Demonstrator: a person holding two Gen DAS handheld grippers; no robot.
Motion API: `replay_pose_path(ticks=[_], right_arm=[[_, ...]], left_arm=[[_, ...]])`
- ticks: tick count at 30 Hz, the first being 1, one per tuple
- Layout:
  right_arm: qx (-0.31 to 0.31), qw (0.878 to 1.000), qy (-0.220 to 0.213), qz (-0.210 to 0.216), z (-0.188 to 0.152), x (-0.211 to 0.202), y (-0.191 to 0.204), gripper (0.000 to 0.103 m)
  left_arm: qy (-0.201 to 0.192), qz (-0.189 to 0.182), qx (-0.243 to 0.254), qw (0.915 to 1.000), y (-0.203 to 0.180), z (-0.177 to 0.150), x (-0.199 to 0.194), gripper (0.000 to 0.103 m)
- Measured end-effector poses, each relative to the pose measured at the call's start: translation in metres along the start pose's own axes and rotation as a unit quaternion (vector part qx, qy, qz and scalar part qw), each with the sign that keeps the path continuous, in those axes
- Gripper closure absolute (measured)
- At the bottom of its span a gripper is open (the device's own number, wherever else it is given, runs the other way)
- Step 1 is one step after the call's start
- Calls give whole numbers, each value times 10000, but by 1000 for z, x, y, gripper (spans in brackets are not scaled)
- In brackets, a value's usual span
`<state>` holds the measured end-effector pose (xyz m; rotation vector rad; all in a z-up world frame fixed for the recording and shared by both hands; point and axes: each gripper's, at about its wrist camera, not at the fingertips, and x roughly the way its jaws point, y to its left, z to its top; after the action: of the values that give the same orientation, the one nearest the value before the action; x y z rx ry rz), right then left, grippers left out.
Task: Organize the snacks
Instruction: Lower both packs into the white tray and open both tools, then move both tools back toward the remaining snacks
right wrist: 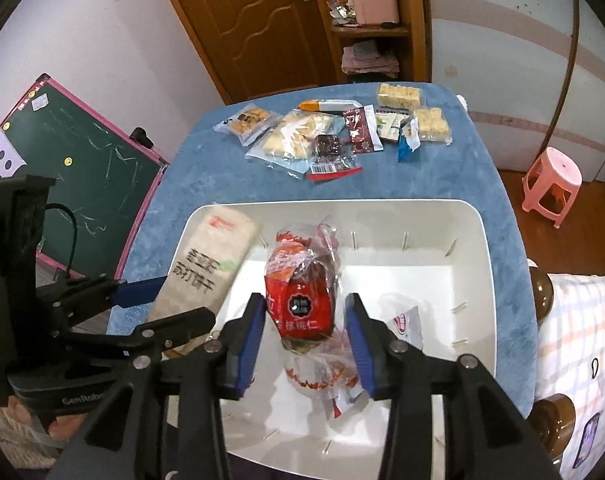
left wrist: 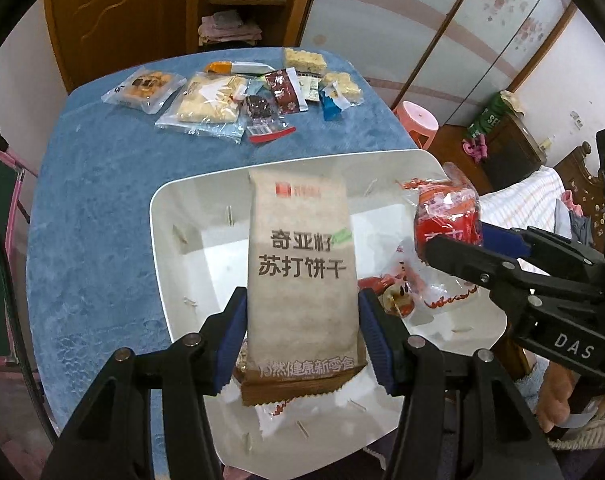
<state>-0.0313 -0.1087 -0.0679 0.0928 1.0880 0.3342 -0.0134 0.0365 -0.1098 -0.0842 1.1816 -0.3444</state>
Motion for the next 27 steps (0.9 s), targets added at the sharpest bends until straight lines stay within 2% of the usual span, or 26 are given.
replay_pose_path(ticks=[2, 4, 5, 6, 27], right_arm=[[38, 10000, -44, -47, -1, -2, 0, 55], [36, 9999, -72, -81, 0, -2, 1, 55], [33, 9999, -79, -115, 0, -2, 1, 55], [31, 9999, -77, -134, 0, -2, 1, 55], [30, 9998, 156, -118, -5, 7, 4, 54]], left_arm=[[7, 13, -36, 10000, 0, -1, 0, 48], [10, 40, -43, 10000, 0, -2, 0, 36], [-2, 67, -57, 10000, 0, -2, 0, 26], [-22, 74, -66, 9999, 0, -2, -1, 24], [-78, 49, -73, 9999, 0, -2, -5, 24]])
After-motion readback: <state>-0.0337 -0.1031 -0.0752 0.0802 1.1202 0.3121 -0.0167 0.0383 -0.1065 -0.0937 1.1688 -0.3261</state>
